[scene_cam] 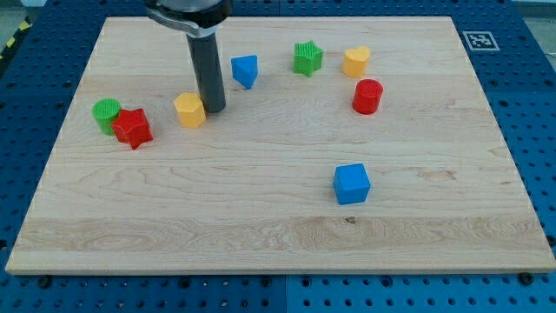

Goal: Place your arm to the right of the hexagon

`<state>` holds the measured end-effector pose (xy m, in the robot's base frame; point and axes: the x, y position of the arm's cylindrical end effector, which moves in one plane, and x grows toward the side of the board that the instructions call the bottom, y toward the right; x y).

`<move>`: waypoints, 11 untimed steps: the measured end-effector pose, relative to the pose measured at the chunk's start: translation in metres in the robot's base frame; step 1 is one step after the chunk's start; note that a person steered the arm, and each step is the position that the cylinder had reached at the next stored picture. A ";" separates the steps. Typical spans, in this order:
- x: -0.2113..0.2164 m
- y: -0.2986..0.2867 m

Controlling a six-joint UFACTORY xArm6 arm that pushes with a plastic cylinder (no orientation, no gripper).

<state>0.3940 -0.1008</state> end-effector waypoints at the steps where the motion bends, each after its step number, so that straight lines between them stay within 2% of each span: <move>1: -0.001 -0.013; 2: -0.001 -0.015; 4: 0.000 0.019; 11: 0.023 0.000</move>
